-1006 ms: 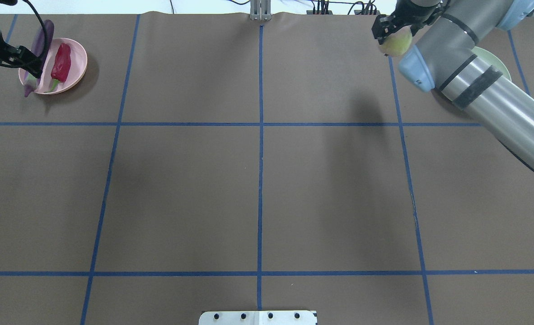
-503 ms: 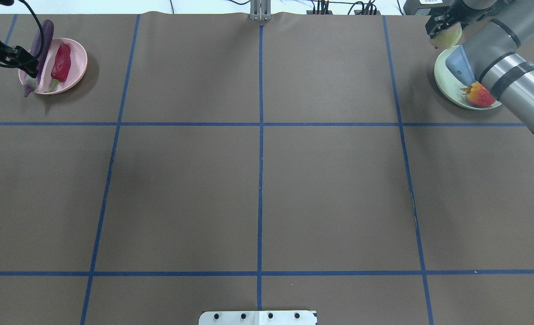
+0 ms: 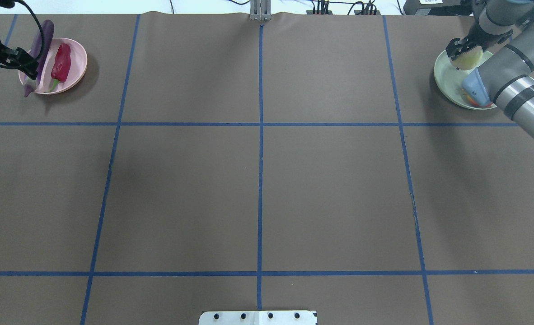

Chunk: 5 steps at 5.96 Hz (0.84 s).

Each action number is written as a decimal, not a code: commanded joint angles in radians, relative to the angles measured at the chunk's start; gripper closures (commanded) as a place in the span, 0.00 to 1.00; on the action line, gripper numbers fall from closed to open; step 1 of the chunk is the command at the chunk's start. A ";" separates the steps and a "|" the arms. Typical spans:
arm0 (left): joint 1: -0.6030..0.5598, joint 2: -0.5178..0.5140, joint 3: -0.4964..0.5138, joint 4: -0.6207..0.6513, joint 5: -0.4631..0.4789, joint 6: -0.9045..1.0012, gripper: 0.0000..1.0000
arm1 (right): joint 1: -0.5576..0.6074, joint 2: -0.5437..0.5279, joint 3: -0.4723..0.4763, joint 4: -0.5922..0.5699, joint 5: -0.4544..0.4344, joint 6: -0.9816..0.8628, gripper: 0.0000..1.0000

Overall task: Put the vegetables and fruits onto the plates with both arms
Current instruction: 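Release the peach onto the green plate and raise both grippers away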

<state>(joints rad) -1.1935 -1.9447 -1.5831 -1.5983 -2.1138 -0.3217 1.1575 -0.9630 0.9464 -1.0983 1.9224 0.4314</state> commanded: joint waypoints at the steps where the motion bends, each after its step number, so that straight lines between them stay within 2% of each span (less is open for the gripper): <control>1: 0.000 -0.002 0.008 0.000 0.000 0.001 0.00 | -0.002 -0.005 -0.001 -0.002 0.010 0.007 0.32; 2: 0.000 0.000 0.008 0.000 0.000 0.001 0.00 | 0.002 -0.003 0.002 -0.002 0.021 0.000 0.00; 4: -0.001 0.003 0.015 0.000 0.000 0.003 0.00 | 0.092 -0.023 0.050 -0.030 0.192 -0.104 0.00; 5: -0.009 0.006 0.015 0.001 -0.002 0.036 0.00 | 0.129 -0.110 0.192 -0.113 0.243 -0.153 0.00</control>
<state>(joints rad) -1.1971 -1.9417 -1.5686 -1.5980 -2.1142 -0.3089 1.2477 -1.0111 1.0350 -1.1508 2.1041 0.3247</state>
